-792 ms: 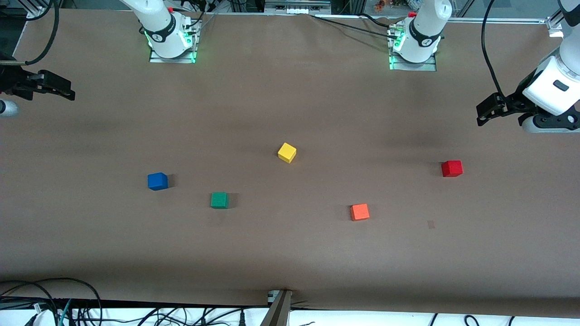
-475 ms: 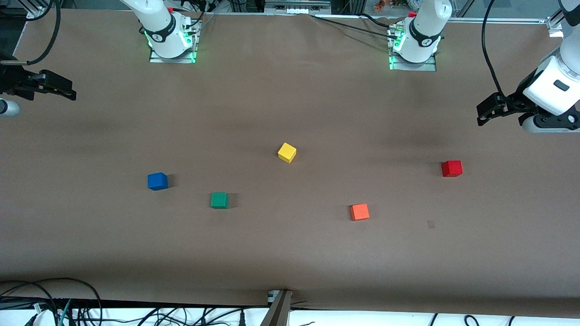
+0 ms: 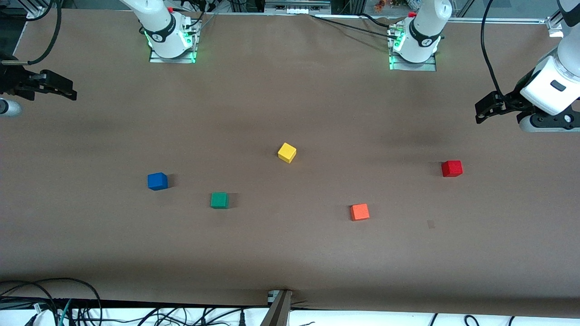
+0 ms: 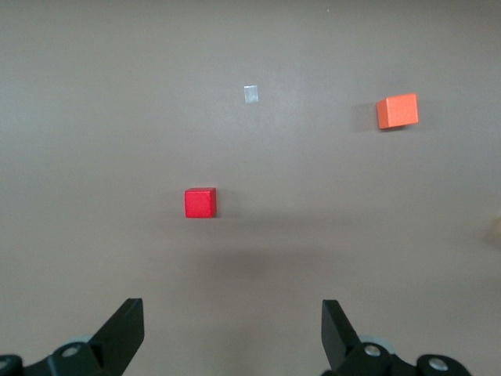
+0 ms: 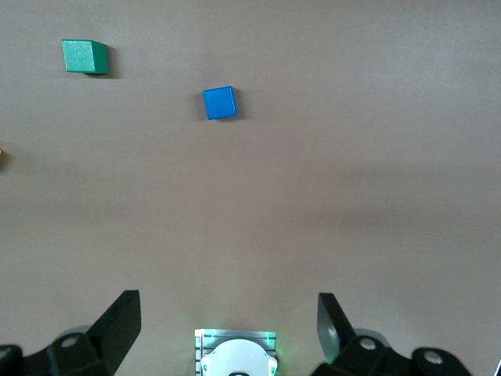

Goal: Pass red block to right arm, stack on blue

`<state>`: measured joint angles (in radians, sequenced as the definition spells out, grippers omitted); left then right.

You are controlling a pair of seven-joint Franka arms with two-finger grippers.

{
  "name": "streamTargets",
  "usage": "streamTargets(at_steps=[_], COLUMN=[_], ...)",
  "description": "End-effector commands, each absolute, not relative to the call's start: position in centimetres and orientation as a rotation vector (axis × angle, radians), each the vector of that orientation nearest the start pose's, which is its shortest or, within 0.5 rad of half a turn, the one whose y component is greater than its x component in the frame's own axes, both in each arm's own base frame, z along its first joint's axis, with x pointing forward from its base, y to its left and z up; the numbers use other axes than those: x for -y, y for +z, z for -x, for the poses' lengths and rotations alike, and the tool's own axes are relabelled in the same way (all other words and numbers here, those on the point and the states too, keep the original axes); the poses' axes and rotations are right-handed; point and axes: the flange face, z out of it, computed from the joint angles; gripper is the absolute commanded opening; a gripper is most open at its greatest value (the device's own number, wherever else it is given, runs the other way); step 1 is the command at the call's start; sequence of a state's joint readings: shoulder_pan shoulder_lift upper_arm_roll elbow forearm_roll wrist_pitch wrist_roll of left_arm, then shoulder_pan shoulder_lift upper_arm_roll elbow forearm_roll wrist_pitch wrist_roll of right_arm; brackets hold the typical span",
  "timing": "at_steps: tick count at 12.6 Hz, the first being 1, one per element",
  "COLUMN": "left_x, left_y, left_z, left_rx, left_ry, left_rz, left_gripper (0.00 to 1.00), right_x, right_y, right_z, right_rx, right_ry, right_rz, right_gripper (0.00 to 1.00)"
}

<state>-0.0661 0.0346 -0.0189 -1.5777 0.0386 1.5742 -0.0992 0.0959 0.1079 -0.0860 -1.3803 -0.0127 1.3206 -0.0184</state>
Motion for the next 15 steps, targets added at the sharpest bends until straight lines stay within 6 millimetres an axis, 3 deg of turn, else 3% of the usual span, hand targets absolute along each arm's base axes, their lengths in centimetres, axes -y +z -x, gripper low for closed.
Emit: streamTargets(at_steps=[1, 12, 15], left_x=[4.5, 4.4, 4.2], left_y=[60.8, 60.8, 59.0], left_z=[-56.4, -56.5, -57.3], left_rx=[0.014, 0.031, 0.038], left_ry=[0.07, 0.077, 0.129], left_rz=[3.099, 3.11, 3.106], left_gripper=[1.0, 1.0, 1.0], right_x=[-0.9, -0.9, -0.9], right_y=[63.6, 63.5, 63.5], right_z=[-55.8, -55.9, -55.9], right_rx=[0.068, 0.068, 0.068], right_ry=[0.254, 0.254, 0.252], right_rz=[3.152, 3.152, 3.153], right_gripper=[1.0, 1.0, 1.0])
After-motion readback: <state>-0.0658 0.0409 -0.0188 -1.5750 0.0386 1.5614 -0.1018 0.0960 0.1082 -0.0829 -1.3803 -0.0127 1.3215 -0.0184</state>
